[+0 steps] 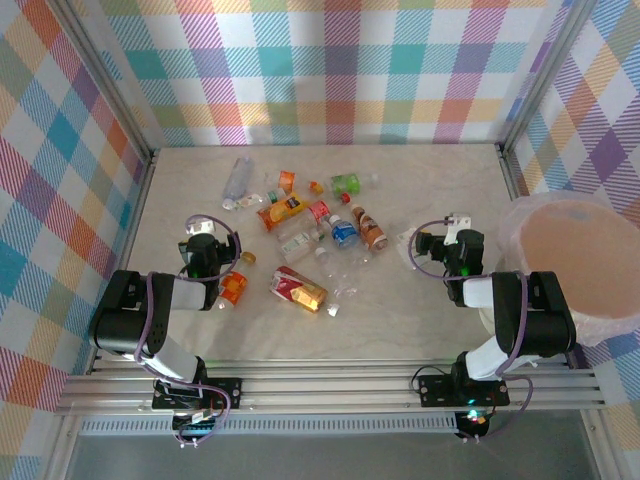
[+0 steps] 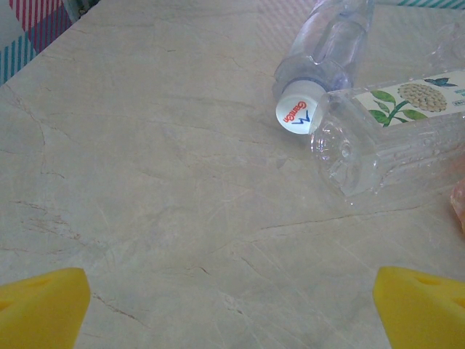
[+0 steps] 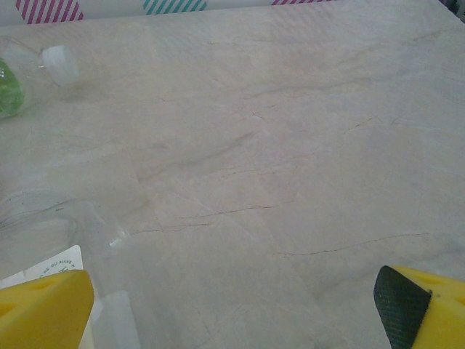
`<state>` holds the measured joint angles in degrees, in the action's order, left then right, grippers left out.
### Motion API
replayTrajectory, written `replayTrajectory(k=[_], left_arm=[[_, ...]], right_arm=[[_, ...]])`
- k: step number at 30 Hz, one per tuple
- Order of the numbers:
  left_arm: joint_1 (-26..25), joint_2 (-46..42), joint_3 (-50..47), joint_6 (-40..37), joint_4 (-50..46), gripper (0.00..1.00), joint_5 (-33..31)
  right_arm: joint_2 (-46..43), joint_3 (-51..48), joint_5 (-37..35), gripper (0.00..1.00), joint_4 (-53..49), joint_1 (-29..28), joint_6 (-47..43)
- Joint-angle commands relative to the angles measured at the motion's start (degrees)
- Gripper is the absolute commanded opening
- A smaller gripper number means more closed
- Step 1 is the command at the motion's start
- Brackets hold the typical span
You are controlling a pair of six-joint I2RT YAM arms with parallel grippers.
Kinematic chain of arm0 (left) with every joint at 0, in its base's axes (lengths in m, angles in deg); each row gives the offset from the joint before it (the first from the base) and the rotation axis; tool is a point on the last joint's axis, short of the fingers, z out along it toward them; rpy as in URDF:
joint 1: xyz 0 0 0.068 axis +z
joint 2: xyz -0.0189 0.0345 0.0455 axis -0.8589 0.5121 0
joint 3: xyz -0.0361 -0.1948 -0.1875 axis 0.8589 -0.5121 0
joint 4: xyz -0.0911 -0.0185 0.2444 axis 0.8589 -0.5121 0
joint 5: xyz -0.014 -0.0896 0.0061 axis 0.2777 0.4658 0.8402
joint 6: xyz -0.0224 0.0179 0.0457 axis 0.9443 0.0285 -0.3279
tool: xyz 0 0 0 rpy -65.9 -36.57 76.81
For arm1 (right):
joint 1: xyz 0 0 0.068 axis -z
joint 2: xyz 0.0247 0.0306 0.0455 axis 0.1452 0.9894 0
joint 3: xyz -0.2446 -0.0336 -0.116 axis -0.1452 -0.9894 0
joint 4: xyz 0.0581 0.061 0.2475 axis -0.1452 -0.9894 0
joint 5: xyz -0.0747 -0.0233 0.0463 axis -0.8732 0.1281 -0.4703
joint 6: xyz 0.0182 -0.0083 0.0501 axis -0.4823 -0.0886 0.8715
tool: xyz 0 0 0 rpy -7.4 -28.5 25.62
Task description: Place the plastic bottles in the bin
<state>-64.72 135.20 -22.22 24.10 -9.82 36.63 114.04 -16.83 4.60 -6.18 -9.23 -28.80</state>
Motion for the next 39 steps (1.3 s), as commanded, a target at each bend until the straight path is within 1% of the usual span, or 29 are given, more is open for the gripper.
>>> replayTrajectory(k=[1,10,13,15,18,21,22,23,26,28,30,34,36,39], left_arm=[[-0.29,-0.39,-0.43,0.28,2.04,1.0,-0.71],[-0.35,-0.62,-0.41,0.1,2.11,1.0,0.05],[-0.29,-1.26,0.57,-0.75,-0.17,1.0,2.18],[-0.33,-3.02,1.44,-0.53,-2.84,1.0,1.48],[-0.28,-7.68,4.36,-0.4,-12.42,1.0,0.41],[-0.29,-12.54,4.16,-0.34,-15.07,1.0,0.75],[-0.28,-14.35,4.05,0.17,-15.98,1.0,0.48],[-0.28,-15.98,4.3,1.18,-17.31,1.0,0.03],[-0.31,-21.27,5.71,5.47,-23.55,1.0,-0.23],[-0.28,-24.01,7.16,9.66,-28.81,1.0,0.04],[-0.29,-26.13,9.42,13.9,-35.83,1.0,0.17],[-0.28,-28.45,13.79,20.84,-48.67,1.0,-1.24],[-0.28,-29.62,14.5,24.44,-53.14,1.0,-2.01],[-0.29,-31.85,14.4,28.68,-58.02,1.0,-0.44]], right_arm=[[0.0,0.61,-0.03,1.0,2.12,-0.42,0.65],[-0.12,0.44,0.11,1.0,2.34,-0.4,0.6],[-0.57,1.34,4.09,1.0,0.34,-0.38,-1.07],[-1.75,1.83,3.05,1.0,-1.48,-0.42,-0.74],[-5.84,3.94,1.39,1.0,-8.23,-0.41,-0.21],[-10.04,7.51,2.04,1.0,-19.19,-0.45,0.45],[-11.15,9.03,2.13,1.0,-23.27,-0.47,2.01],[-11.91,10.49,2.45,1.0,-26.57,-0.51,3.6],[-13.08,14.48,6.4,1.0,-35.63,-0.49,10.3],[-12.89,15.91,9.41,1.0,-38.62,-0.6,14.12],[-12.38,17.54,12.84,1.0,-41.36,-0.64,15.66],[-10.51,22.31,16.99,1.0,-49.35,-0.86,13.82],[-9.79,24.08,18.79,1.0,-52.72,-0.88,11.29],[-8.62,25.92,22.47,1.0,-56.69,-1.06,4.65]])
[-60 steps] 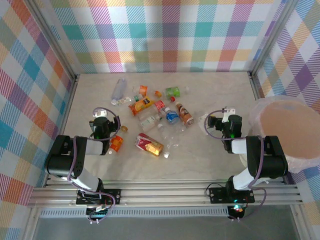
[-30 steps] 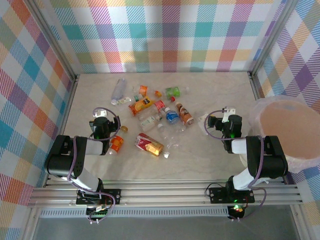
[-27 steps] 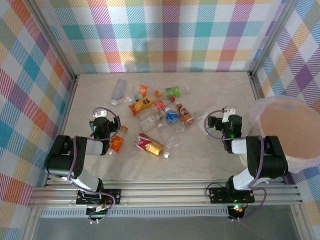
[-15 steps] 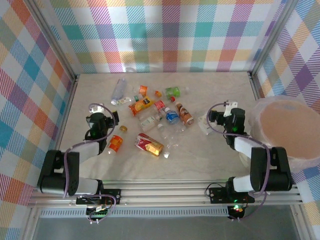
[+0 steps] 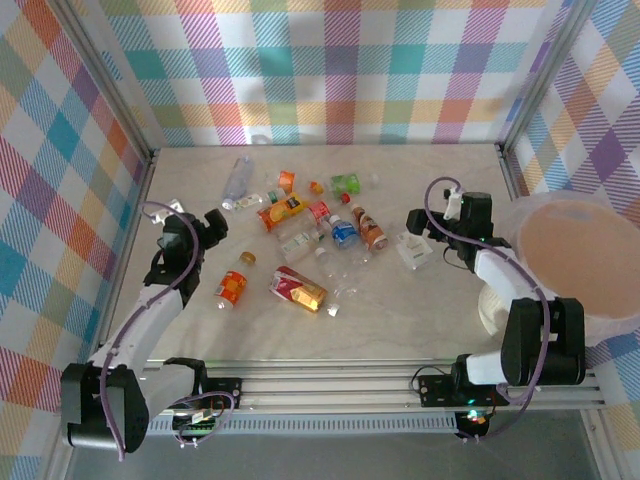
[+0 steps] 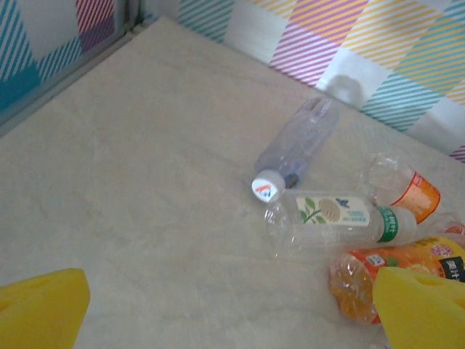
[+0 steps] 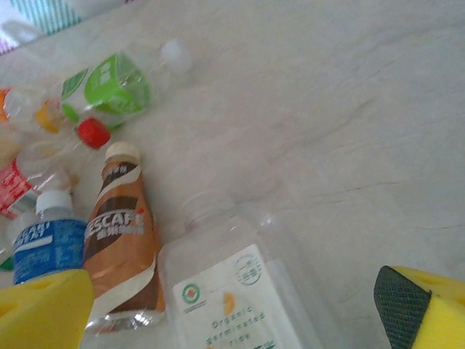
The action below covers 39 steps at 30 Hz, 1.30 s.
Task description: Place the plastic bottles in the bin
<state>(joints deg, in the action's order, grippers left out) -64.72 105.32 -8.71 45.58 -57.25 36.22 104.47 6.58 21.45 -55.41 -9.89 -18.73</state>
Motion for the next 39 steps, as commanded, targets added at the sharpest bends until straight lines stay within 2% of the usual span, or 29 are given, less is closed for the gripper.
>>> replayTrajectory(k=[1,8,13,19,26,35,39], left_arm=[[-0.28,-2.7,0.97,8.5,-12.18,1.0,0.71],[-0.23,-3.86,-0.66,18.05,-16.67,1.0,12.08],[-0.33,-1.11,-1.66,20.55,-18.12,1.0,19.43],[-0.28,-1.97,-2.23,21.66,-20.18,1.0,19.65],[-0.34,-4.94,-1.57,20.17,-23.61,1.0,14.95],[-0.43,-7.02,-3.9,23.34,-22.3,1.0,11.13],[-0.44,-7.31,-3.95,22.72,-21.86,1.0,11.36]], right_arm=[[1.71,3.29,6.14,1.0,-9.15,-0.48,-8.23],[7.86,9.82,5.09,1.0,-19.28,-0.56,-25.89],[12.38,12.69,6.67,1.0,-22.81,-1.03,-30.24],[14.57,12.19,1.63,1.0,-22.17,-4.65,-33.84],[17.63,12.53,-7.61,1.0,-23.62,-6.6,-36.06],[18.81,11.22,-10.4,1.0,-21.81,-9.64,-36.96],[17.78,11.24,-10.42,0.95,-20.67,-9.71,-36.47]])
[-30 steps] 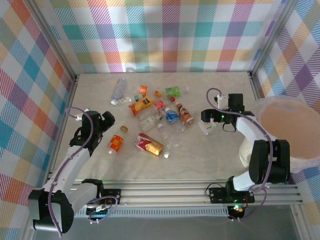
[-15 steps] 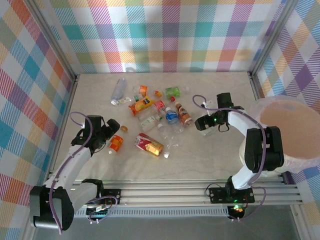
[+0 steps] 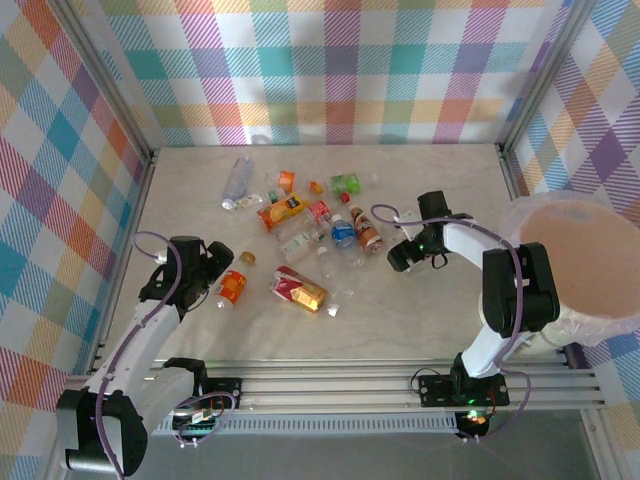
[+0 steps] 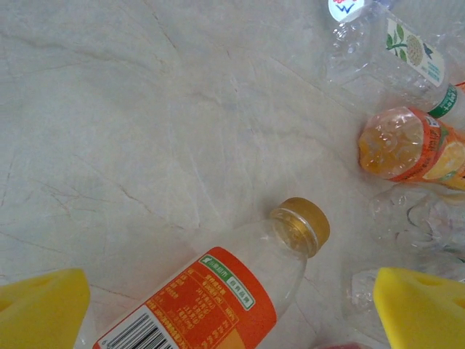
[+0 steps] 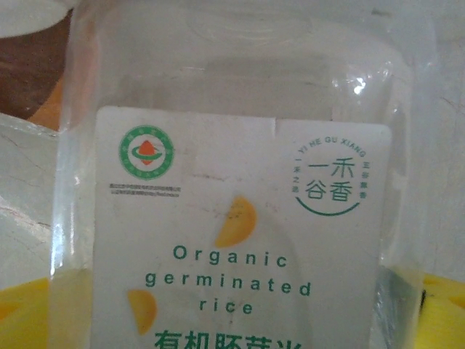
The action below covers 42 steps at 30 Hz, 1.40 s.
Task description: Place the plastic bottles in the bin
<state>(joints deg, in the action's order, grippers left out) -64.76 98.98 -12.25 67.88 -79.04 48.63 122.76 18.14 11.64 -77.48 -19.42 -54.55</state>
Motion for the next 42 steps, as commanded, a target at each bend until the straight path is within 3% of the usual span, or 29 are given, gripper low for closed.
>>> replayTrajectory(k=[1,6,16,30,36,42], left_arm=[[-0.33,-0.75,-0.18,-0.11,-0.08,1.0,-0.79],[-0.5,0.08,1.49,-2.47,0.41,1.0,1.6],[-3.15,1.55,7.22,-7.28,3.59,1.0,9.33],[-15.74,4.38,14.26,-19.32,16.42,1.0,26.32],[-23.8,10.66,18.55,-22.49,22.42,1.0,26.58],[-29.22,19.8,25.62,-24.78,22.88,1.0,27.76]], right_arm=[[-0.95,-0.55,-0.84,0.92,1.9,-0.18,-0.38],[-3.57,-1.81,-0.64,0.81,4.1,-0.17,0.37],[-12.93,-2.86,-0.88,0.76,7.52,-0.18,4.31],[-31.98,2.4,-0.68,0.73,8.9,-0.18,16.01],[-37.62,8.85,-10.08,0.71,3.52,-0.11,21.9],[-38.91,19.52,-23.53,0.7,-9.53,1.09,21.21]])
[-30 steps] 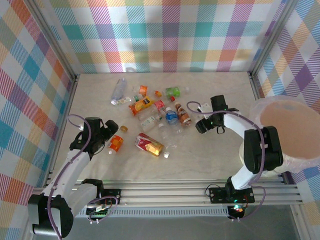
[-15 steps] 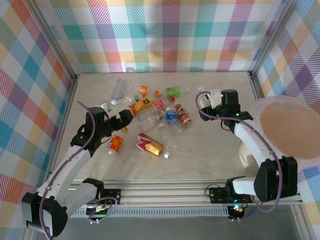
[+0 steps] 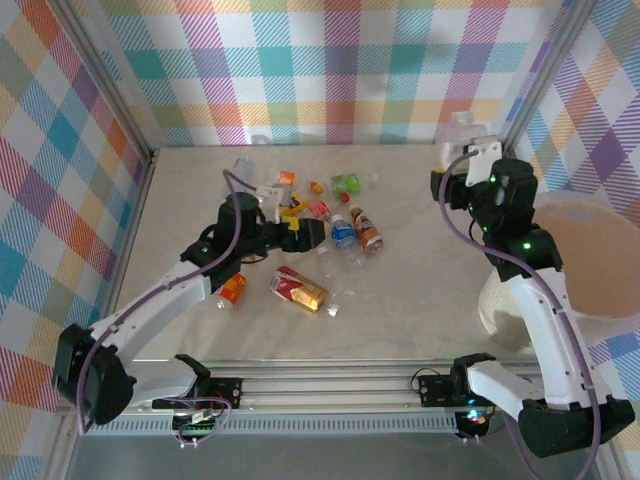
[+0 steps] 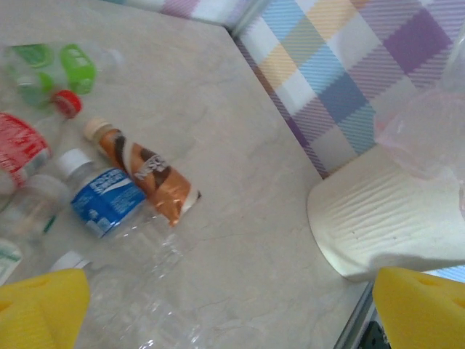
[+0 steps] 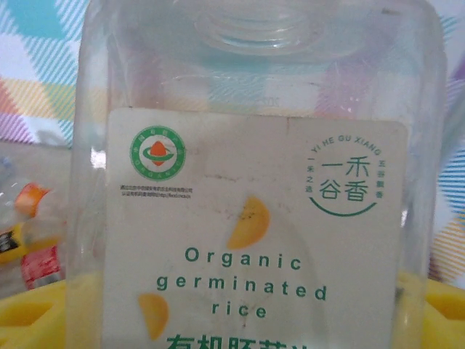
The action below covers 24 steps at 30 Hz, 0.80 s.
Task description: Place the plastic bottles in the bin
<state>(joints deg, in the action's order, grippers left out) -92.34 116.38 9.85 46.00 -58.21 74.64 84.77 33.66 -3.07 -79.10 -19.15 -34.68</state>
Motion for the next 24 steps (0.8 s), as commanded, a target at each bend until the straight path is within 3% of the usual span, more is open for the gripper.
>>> replayTrajectory(k=[1,3,8,12,18,24], left_arm=[[-2.19,3.76,4.77,-3.29,1.64,1.0,1.99],[-2.94,5.7,6.4,-3.67,1.55,1.0,1.97],[-3.33,7.63,7.22,-2.76,3.63,1.0,0.25],[-3.33,7.66,7.3,-1.9,3.92,1.0,-2.86],[-3.33,8.21,9.66,-2.59,-0.66,1.0,-4.09],[-3.31,8.09,8.42,-1.65,-1.1,1.0,-6.42]], right_arm=[[-1.05,5.32,-10.6,0.7,-10.0,1.71,1.35],[-1.73,6.6,-11.79,0.69,-12.65,4.17,1.34],[-2.71,9.69,-6.34,0.69,-19.75,15.64,2.85],[-1.93,12.26,-12.53,0.69,-27.57,21.83,3.94],[-3.95,9.84,-12.53,0.7,-31.72,29.51,4.93],[-1.96,6.47,-5.24,0.72,-34.79,39.66,7.06]])
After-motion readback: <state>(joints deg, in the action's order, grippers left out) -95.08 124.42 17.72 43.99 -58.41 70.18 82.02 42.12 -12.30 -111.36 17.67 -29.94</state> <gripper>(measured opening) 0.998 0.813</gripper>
